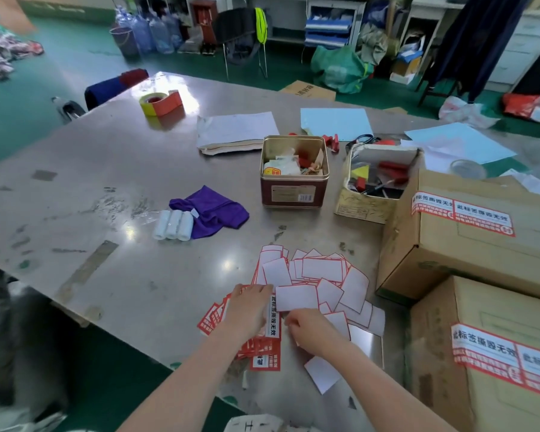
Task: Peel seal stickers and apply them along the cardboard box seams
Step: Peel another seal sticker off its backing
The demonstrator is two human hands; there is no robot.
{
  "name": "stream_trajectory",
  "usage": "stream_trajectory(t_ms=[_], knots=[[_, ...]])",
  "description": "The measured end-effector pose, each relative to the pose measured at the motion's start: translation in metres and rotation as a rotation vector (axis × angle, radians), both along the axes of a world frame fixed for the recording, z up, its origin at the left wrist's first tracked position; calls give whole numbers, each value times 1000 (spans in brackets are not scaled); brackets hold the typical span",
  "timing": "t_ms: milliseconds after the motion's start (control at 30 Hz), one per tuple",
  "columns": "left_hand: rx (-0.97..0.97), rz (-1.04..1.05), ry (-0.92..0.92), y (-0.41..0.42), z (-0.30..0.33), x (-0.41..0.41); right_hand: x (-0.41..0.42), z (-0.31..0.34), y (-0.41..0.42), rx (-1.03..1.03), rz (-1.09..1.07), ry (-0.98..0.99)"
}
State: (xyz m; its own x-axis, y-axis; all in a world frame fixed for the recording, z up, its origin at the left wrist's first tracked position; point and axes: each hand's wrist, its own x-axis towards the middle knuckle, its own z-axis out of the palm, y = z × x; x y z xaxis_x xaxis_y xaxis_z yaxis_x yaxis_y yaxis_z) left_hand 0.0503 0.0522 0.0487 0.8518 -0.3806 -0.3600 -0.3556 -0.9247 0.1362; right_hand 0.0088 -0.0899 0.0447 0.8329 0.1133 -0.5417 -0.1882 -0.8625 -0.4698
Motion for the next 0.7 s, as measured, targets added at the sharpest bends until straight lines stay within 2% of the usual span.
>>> stream_trajectory(t_ms=[700], knots=[[-43, -39, -81, 2, -10, -9, -2, -17, 4, 14, -9, -24]])
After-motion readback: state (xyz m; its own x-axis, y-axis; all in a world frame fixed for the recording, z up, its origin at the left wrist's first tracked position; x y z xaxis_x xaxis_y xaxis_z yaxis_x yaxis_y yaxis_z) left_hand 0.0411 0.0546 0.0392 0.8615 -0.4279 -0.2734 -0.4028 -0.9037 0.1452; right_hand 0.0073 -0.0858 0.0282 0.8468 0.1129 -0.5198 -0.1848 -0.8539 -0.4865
